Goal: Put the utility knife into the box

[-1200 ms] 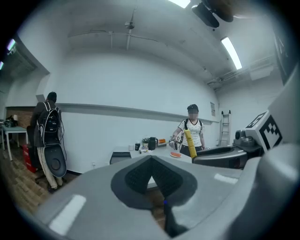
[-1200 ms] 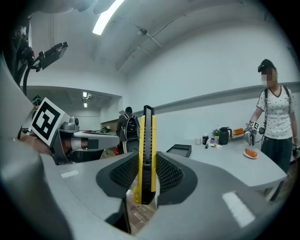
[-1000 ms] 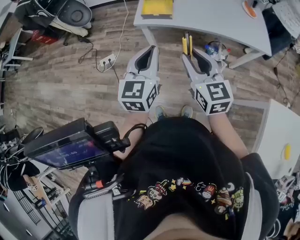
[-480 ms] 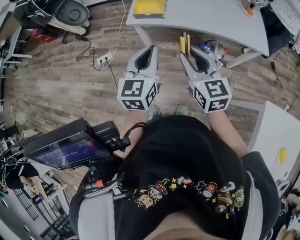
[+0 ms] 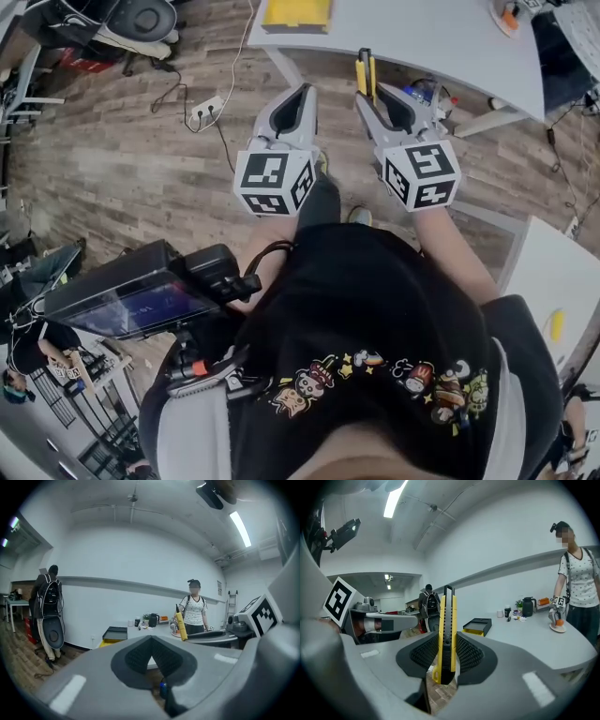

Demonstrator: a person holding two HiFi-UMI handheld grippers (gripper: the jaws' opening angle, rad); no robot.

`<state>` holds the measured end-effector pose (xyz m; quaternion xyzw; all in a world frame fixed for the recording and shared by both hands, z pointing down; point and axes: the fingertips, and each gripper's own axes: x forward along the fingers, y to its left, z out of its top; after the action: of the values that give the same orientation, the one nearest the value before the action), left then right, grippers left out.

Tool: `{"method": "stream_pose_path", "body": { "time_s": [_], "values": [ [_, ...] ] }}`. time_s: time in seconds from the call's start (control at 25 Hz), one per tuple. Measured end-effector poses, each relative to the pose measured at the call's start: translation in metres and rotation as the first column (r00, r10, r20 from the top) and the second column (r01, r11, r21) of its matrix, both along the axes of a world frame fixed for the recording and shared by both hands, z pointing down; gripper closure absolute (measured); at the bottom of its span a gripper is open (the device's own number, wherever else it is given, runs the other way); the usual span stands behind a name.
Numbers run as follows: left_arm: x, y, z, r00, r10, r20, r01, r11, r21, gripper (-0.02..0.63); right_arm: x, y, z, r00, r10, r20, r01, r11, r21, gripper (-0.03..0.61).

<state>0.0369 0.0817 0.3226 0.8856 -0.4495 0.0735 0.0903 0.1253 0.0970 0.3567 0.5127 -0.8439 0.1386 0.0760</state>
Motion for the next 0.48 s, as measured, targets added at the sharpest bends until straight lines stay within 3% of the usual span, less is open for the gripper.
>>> {"method": "stream_pose_path", "body": {
  "time_s": [0.48],
  "values": [
    [-0.026, -0.181, 0.020, 0.994, 0.099, -0.043, -0.102, 0.993, -0.060, 0.612, -0.036, -0.169, 0.025, 0.995, 0.071, -0.064, -0.076, 0.994, -0.078, 0.437]
  ]
}}
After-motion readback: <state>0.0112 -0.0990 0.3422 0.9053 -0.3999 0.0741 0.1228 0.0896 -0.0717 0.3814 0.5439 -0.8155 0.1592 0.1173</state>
